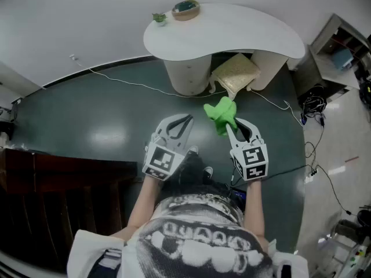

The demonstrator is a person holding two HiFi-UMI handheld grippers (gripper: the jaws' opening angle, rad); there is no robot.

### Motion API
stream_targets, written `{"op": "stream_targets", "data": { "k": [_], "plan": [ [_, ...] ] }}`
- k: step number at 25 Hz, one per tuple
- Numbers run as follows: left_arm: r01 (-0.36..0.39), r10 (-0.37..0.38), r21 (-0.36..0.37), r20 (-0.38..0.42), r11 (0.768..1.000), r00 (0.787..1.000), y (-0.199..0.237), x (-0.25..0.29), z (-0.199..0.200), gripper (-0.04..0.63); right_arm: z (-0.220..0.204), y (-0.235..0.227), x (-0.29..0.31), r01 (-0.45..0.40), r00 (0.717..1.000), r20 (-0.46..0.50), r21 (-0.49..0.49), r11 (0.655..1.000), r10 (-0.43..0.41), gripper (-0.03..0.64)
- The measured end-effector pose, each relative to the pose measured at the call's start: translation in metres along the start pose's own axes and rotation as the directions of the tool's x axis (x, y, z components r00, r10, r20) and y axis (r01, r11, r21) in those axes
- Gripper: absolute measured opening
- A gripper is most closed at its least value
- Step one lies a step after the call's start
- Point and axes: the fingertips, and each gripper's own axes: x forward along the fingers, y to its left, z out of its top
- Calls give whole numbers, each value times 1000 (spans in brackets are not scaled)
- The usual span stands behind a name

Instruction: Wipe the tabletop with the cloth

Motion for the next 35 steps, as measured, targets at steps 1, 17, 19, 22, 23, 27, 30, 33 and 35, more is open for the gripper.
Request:
{"op": "stream_targets", "data": {
  "k": [1, 17, 19, 22, 23, 27, 30, 33, 35],
  "plan": [
    [4, -4, 1, -1, 1000, 1000, -2, 1, -1, 9, -1, -1, 0, 3, 1000, 3, 5, 1000, -3, 81],
    [20, -20, 18, -28, 1000, 999, 5, 37, 2, 9, -4, -37, 15, 11, 1000, 11, 67, 998, -12, 81],
    [31, -30, 21, -25, 999, 999, 6, 46, 3, 9, -4, -46, 20, 19, 1000, 10, 75, 997, -20, 81],
    [41, -41, 14, -36, 999, 999, 10, 60, -1, 9, -6, -57, 31, 20, 1000, -2, 83, 996, -20, 81],
    [43, -43, 11, -40, 999, 998, 13, 65, -3, 9, -6, -61, 36, 19, 1000, -6, 85, 996, -18, 81],
    [40, -40, -4, -47, 999, 998, 37, 92, -8, 9, -1, -80, 64, 15, 1000, -22, 88, 996, -13, 81],
    [26, -27, -16, -36, 1000, 999, 63, 115, -9, 9, 5, -93, 88, 11, 999, -35, 86, 996, -8, 81],
    [35, -36, -23, -32, 999, 999, 90, 145, -11, 9, 13, -112, 118, 15, 999, -51, 85, 996, -11, 81],
    [50, -51, -27, -34, 998, 998, 107, 166, -13, 9, 20, -126, 138, 20, 998, -65, 82, 996, -15, 81]
  ]
}}
